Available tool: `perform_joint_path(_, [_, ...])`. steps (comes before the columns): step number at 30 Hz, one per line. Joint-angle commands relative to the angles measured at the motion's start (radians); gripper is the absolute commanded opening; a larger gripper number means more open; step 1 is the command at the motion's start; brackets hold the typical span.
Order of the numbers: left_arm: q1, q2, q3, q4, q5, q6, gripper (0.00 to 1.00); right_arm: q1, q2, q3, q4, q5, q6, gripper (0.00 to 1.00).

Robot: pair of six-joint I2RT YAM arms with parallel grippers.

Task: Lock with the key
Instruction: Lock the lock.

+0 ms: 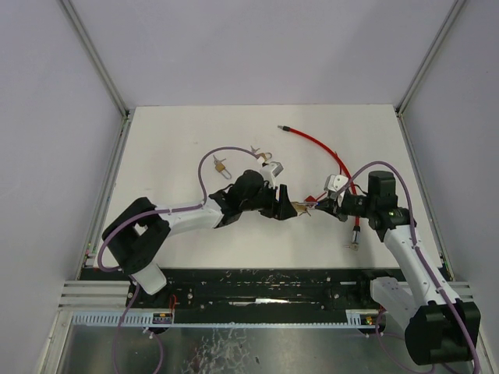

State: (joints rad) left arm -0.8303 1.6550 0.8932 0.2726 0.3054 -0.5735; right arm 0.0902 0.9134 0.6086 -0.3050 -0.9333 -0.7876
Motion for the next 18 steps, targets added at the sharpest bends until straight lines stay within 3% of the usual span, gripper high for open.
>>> perform_joint_path(1, [0.000, -0.028, -0.011, 0.075, 0.061, 0.015, 0.62, -0.016, -0.021, 0.048, 0.119, -0.070, 0.066, 0.00])
perform_joint_path(9, [0.012, -0.081, -0.053, 0.106, 0.053, 0.047, 0.63, -0.037, -0.030, 0.050, 0.121, -0.109, 0.090, 0.00])
perform_joint_path(18, [0.015, -0.314, -0.126, 0.213, -0.004, 0.218, 0.63, -0.071, -0.058, 0.067, 0.077, -0.182, 0.081, 0.00])
